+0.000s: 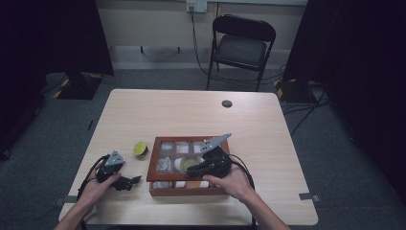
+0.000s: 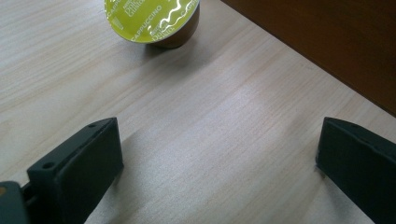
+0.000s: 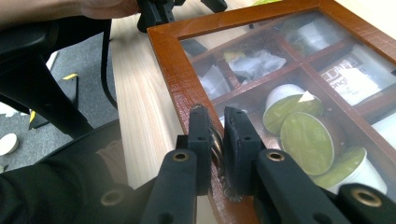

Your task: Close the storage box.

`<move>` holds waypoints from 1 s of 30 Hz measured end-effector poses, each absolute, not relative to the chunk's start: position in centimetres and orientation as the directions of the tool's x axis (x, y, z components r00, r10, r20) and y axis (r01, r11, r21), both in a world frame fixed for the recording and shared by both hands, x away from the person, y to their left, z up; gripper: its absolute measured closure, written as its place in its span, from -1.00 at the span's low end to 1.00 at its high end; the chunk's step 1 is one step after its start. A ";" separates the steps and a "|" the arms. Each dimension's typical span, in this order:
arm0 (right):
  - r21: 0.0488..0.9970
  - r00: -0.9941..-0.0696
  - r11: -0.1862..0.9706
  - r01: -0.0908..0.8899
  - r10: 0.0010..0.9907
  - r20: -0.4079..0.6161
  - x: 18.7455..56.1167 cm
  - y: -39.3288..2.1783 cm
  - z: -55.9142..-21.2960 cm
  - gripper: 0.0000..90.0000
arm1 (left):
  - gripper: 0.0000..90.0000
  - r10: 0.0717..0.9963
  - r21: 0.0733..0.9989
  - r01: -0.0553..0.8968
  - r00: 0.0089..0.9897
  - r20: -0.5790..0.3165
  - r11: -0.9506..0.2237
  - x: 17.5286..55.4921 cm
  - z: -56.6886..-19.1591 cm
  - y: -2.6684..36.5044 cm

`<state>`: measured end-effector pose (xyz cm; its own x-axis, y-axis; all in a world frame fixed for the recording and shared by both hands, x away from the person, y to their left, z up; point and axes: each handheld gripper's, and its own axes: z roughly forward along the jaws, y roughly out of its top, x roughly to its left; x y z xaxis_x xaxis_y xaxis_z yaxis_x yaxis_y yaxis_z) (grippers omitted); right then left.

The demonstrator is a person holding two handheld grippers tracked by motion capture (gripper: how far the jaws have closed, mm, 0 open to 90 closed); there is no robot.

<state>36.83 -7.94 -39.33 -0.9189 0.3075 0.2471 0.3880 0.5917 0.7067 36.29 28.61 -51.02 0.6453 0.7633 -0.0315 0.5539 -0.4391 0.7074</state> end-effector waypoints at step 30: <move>0.643 -0.917 0.654 0.399 0.293 0.271 36.6 -7.3 -42.7 0.82 | -1.00 0.762 0.710 0.553 0.646 -0.036 -0.436 36.3 -51.1 28.6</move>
<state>36.58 -7.31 -42.73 -0.9169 0.2926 0.2715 0.3990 0.6539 0.6428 36.30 28.60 -51.07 0.6461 0.7624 -0.0355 0.5532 -0.4358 0.7100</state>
